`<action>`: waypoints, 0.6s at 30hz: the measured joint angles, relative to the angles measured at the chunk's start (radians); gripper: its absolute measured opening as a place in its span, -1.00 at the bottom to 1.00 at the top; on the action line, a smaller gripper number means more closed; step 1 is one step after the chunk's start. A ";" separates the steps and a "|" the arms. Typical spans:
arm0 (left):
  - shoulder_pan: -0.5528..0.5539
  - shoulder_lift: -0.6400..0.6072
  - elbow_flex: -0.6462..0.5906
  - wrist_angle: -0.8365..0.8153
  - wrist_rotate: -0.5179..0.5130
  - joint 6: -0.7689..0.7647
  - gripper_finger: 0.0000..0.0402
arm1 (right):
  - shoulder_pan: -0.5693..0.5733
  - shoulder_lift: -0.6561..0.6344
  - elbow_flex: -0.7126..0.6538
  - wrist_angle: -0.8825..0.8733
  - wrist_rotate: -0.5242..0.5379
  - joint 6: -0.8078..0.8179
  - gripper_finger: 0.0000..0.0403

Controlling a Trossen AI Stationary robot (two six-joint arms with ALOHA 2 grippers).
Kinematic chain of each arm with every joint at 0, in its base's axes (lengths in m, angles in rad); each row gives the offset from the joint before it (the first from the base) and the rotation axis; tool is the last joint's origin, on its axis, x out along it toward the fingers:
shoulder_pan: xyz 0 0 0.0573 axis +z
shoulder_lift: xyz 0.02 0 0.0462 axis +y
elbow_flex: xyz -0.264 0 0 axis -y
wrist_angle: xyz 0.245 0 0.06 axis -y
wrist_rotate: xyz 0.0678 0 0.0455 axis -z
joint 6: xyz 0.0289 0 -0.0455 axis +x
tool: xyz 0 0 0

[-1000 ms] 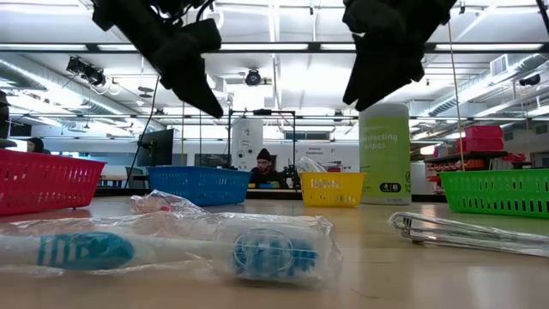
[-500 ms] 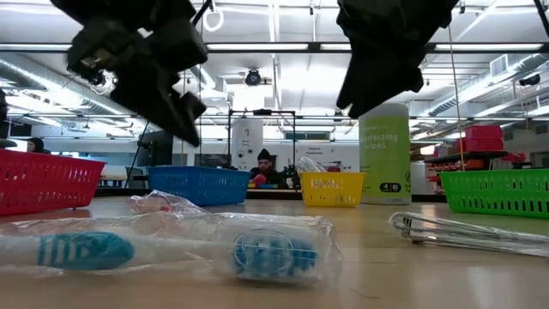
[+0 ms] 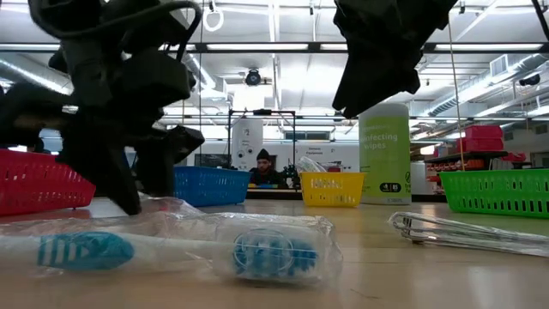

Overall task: Pick & Place Travel size toiletries
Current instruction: Put the red toothbrush into the yellow basket

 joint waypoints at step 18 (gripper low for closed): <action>-0.014 0.060 0.060 -0.009 -0.095 0.080 -0.86 | -0.001 0.000 0.000 0.058 0.000 -0.047 -0.14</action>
